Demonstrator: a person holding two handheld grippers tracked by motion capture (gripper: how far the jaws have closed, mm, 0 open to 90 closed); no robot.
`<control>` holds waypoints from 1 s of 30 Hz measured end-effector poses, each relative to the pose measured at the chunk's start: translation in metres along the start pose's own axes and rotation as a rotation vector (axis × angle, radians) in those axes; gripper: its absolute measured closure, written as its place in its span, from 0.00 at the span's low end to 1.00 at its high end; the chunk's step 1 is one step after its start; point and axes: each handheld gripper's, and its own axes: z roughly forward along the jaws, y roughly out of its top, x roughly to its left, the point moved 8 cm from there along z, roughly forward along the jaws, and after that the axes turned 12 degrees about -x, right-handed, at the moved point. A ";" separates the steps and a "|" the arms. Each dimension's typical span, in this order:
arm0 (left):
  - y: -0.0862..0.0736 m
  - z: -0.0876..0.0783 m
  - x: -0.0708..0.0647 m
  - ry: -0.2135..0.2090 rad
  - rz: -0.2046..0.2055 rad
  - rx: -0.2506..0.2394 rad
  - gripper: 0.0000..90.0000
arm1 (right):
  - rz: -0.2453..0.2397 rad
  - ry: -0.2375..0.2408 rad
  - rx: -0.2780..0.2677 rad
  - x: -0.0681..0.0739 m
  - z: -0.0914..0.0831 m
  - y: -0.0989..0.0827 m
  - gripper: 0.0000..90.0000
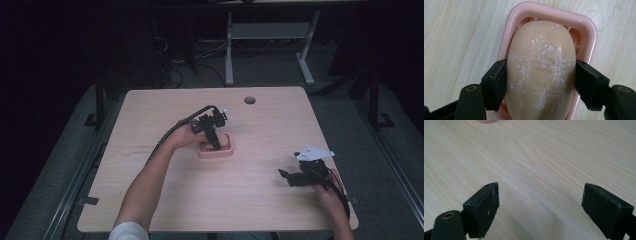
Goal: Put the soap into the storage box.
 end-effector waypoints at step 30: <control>0.003 -0.019 -0.007 0.026 0.015 -0.035 0.30 | -0.010 0.001 0.007 0.002 0.002 0.001 0.15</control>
